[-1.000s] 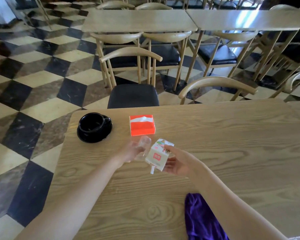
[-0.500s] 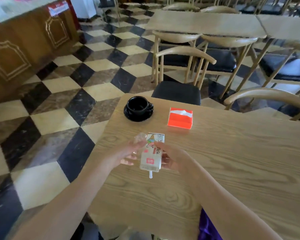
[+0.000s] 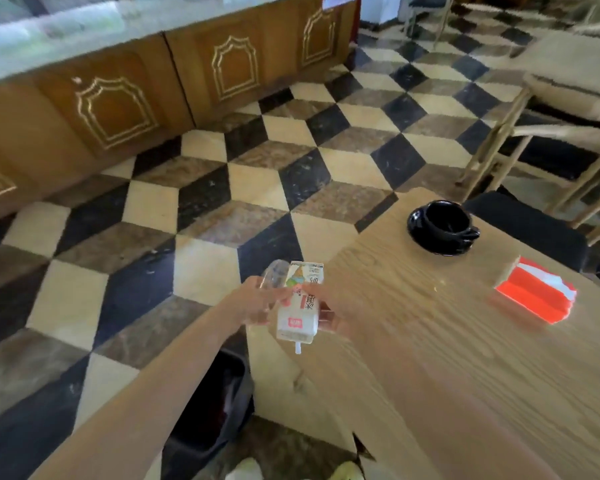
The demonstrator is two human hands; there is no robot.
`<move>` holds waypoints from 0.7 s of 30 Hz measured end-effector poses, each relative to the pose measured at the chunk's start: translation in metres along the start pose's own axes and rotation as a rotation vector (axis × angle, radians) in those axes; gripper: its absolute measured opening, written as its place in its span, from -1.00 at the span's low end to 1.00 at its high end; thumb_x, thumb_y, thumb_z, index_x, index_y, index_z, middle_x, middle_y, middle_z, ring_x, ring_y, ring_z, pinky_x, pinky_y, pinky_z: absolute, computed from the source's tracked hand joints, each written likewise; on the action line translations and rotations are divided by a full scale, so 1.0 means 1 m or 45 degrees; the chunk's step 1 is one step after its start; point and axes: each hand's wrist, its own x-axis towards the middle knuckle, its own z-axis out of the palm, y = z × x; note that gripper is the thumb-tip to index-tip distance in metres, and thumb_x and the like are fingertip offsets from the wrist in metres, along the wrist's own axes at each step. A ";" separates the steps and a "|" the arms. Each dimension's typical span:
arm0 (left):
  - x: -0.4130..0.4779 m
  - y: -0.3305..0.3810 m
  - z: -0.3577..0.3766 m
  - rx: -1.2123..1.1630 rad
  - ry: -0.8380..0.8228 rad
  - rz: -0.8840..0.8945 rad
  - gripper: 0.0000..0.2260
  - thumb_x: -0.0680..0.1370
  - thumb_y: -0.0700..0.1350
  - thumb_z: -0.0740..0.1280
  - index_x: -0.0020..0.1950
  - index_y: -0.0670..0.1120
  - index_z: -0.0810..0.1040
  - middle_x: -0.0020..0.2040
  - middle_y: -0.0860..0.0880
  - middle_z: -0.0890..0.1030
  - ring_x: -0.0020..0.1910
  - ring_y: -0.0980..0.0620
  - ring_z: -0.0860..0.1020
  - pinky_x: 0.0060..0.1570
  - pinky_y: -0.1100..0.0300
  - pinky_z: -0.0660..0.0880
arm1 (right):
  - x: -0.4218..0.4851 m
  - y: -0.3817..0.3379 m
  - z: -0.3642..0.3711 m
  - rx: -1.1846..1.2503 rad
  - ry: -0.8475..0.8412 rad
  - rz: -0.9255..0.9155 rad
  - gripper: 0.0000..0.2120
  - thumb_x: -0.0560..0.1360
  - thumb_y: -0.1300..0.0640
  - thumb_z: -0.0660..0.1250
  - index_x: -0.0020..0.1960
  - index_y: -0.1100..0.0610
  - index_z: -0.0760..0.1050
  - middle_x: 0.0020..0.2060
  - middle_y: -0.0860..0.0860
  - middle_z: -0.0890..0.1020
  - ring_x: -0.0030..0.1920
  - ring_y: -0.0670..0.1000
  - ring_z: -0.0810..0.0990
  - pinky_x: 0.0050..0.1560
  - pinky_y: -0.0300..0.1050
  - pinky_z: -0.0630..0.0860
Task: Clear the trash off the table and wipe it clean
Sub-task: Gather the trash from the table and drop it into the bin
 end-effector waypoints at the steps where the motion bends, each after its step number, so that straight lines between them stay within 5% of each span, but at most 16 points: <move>1: -0.001 -0.012 -0.018 -0.029 0.052 -0.014 -0.71 0.43 0.03 0.45 0.03 -0.08 0.50 -0.08 -0.05 0.66 -0.09 -0.02 0.65 0.00 0.03 0.61 | 0.007 0.000 0.020 -0.059 -0.021 0.015 -0.89 0.53 0.11 0.31 -0.03 0.16 0.47 -0.25 0.05 0.61 -0.22 0.02 0.60 -0.11 -0.07 0.57; 3: -0.005 -0.036 -0.054 -0.084 0.120 -0.052 -0.78 0.43 0.01 0.45 -0.03 -0.05 0.54 -0.26 0.08 0.69 -0.25 0.13 0.67 -0.19 0.18 0.64 | 0.020 0.003 0.059 -0.174 -0.066 0.029 -0.83 0.51 0.09 0.34 0.01 0.18 0.51 -0.21 0.05 0.64 -0.22 0.01 0.61 -0.13 -0.10 0.56; 7: -0.016 -0.087 -0.122 -0.347 0.278 -0.175 -0.60 0.49 0.05 0.37 0.26 -0.08 0.44 0.16 -0.09 0.60 0.10 -0.07 0.61 0.08 -0.03 0.59 | 0.038 0.015 0.131 -0.275 -0.181 0.072 -0.90 0.45 0.12 0.40 -0.08 0.14 0.57 -0.18 0.03 0.68 -0.19 -0.02 0.66 -0.28 -0.15 0.60; 9: -0.019 -0.113 -0.148 -0.386 0.320 -0.200 -0.65 0.51 0.03 0.34 0.25 -0.08 0.47 0.17 -0.09 0.61 0.10 -0.07 0.60 0.13 -0.04 0.57 | 0.045 0.022 0.164 -0.334 -0.236 0.082 -0.89 0.44 0.14 0.41 -0.05 0.13 0.57 -0.15 0.02 0.69 -0.15 -0.02 0.66 -0.21 -0.13 0.62; 13: -0.017 -0.162 -0.188 -0.378 0.369 -0.352 -0.69 0.53 -0.04 0.31 0.22 -0.16 0.51 0.14 -0.14 0.62 0.11 -0.08 0.58 0.10 0.08 0.54 | 0.060 0.044 0.219 -0.428 -0.288 0.130 -0.85 0.43 0.16 0.43 -0.02 0.15 0.56 -0.27 -0.03 0.69 -0.35 -0.10 0.68 -0.45 -0.24 0.56; 21: -0.006 -0.235 -0.232 -0.461 0.394 -0.476 -0.73 0.51 -0.01 0.36 0.09 -0.16 0.55 0.08 -0.15 0.62 0.10 -0.11 0.58 0.14 0.04 0.51 | 0.101 0.088 0.280 -0.649 -0.297 0.272 -0.62 0.46 0.12 0.39 0.22 0.24 0.47 0.12 0.12 0.64 0.07 0.07 0.64 0.05 -0.03 0.59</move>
